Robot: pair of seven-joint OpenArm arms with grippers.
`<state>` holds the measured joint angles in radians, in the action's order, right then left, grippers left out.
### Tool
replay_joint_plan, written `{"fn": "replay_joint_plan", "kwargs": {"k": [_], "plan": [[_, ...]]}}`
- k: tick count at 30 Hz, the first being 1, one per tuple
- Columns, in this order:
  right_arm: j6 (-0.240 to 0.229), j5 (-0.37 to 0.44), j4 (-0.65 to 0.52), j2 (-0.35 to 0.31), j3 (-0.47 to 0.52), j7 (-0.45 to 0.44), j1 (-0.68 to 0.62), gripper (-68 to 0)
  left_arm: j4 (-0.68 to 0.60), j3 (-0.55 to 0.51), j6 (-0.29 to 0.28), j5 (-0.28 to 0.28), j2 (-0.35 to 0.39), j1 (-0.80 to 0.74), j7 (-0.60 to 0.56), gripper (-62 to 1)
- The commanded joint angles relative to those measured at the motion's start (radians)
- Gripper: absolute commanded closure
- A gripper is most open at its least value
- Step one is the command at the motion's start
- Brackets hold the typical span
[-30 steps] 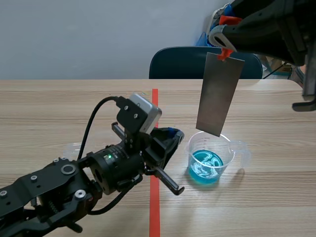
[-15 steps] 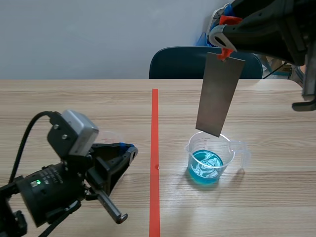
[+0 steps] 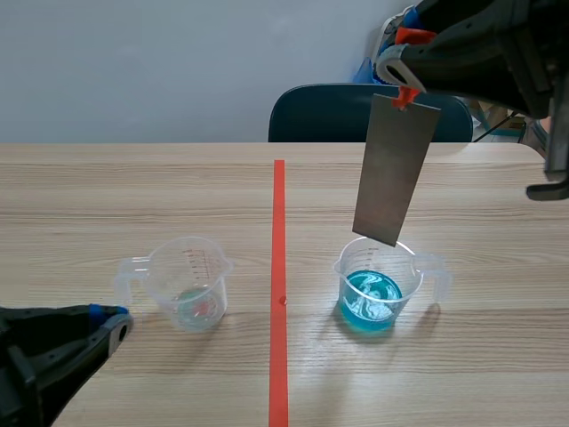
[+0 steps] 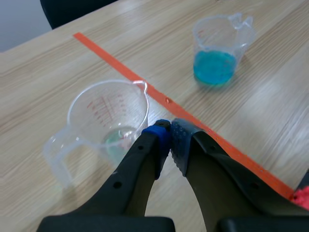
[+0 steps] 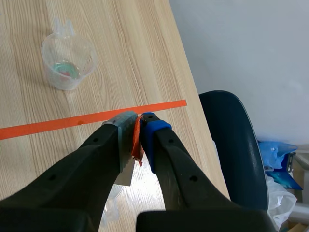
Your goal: Do the redox reaction experiment
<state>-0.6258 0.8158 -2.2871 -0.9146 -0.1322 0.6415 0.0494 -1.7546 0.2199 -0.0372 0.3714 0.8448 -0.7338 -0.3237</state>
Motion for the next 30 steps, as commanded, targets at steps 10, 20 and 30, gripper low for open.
{"fn": "replay_joint_plan", "kwargs": {"k": [10,20,30], "plan": [[0.004,0.001,-0.007,-0.007,0.011,-0.008,0.012,-0.6,-0.01,-0.223,-0.003,0.006,0.007,-0.334,-0.182,-7.9],[0.004,0.001,-0.007,-0.007,0.011,-0.008,0.012,-0.6,-0.009,-0.247,0.0,0.061,0.003,-0.368,-0.182,-35.6],[0.004,0.001,-0.007,-0.007,0.011,-0.008,0.012,-0.6,-0.009,-0.27,0.006,0.141,0.003,-0.365,-0.182,-58.5]]}}
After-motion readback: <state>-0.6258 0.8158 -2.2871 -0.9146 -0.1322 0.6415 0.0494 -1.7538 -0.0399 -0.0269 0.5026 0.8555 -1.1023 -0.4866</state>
